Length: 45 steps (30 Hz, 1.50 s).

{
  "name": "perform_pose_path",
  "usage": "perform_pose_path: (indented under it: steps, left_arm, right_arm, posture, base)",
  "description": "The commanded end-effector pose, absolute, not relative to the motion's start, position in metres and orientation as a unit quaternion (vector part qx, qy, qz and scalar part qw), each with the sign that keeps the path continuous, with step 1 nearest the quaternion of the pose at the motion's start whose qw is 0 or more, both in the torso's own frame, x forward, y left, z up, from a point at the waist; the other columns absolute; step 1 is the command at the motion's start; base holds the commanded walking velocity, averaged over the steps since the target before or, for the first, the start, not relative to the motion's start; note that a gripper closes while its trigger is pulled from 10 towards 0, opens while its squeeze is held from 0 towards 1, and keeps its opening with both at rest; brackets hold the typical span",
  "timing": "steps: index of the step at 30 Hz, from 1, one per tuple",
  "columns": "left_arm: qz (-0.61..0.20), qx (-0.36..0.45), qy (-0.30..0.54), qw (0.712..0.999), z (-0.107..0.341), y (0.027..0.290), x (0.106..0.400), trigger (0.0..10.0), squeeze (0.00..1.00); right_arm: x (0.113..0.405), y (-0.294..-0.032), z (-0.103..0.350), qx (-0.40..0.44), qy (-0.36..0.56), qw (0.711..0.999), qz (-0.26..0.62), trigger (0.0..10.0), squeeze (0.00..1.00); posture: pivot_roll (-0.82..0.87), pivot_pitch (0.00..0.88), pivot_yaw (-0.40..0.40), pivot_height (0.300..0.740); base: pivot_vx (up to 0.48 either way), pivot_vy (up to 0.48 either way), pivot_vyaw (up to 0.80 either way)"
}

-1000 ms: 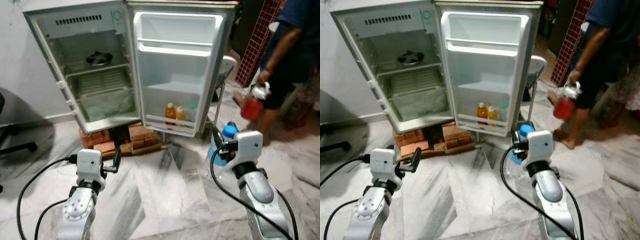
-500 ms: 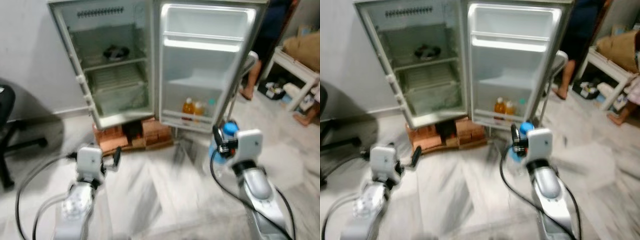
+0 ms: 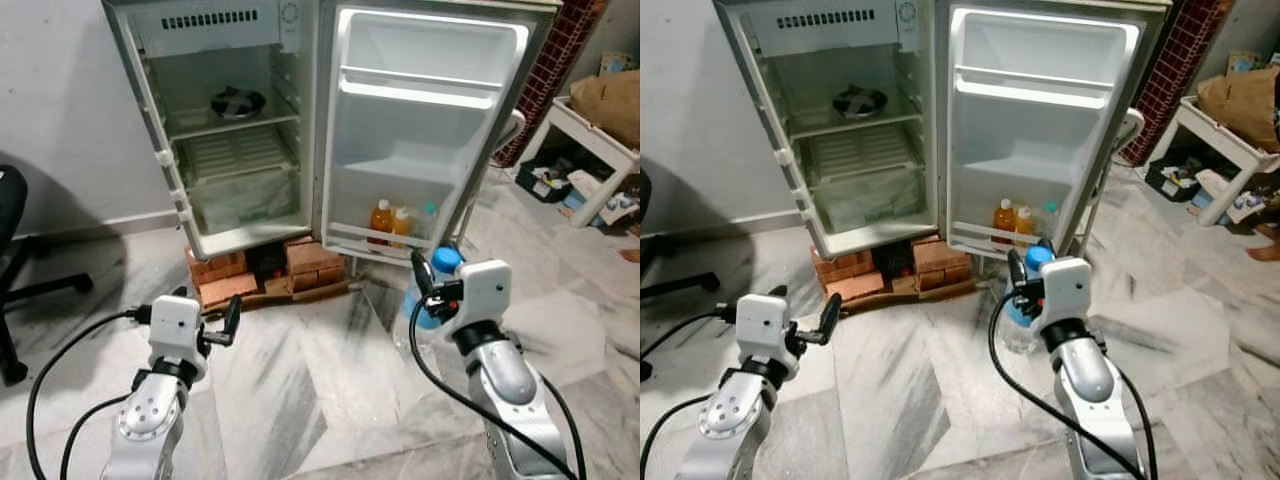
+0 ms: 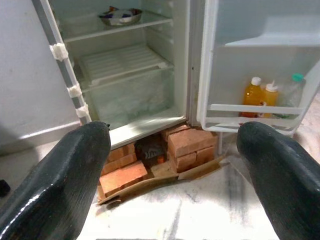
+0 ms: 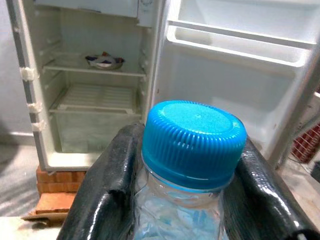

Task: Restocking fridge

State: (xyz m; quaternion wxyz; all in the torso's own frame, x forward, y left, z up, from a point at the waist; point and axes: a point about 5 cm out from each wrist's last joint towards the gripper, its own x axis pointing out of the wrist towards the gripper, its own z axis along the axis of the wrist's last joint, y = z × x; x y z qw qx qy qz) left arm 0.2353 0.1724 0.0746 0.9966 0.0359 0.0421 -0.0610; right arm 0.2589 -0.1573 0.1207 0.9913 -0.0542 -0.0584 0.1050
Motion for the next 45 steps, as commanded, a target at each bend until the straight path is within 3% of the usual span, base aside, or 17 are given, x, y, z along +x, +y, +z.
perform_pose_path:
  steps: [1,8,45]
  left_arm:
    - [-0.061,0.036,0.038,0.997,0.0768,0.173,0.2362,10.0,0.0]
    - [-0.062,0.035,0.037,0.997,0.0765,0.1725,0.2372,10.0,0.0]
    - [-0.065,0.03,0.036,0.997,0.0732,0.1657,0.2375,10.0,0.0]
  right_arm:
    - [0.261,-0.152,0.1296,-0.062,-0.082,0.988,0.118,10.0,0.0]
    - [0.2613,-0.1513,0.1309,-0.057,-0.085,0.988,0.12,10.0,0.0]
    - [0.2655,-0.1525,0.1269,-0.069,-0.078,0.985,0.135,10.0,0.0]
  posture:
    - [0.01,0.079,-0.022,0.74]
    - [0.01,0.075,-0.022,0.74]
    - [0.0,0.066,-0.039,0.74]
  base:
    - [0.401,0.0,0.8]
    - [0.41,0.0,0.78]
    - [0.412,0.0,0.0]
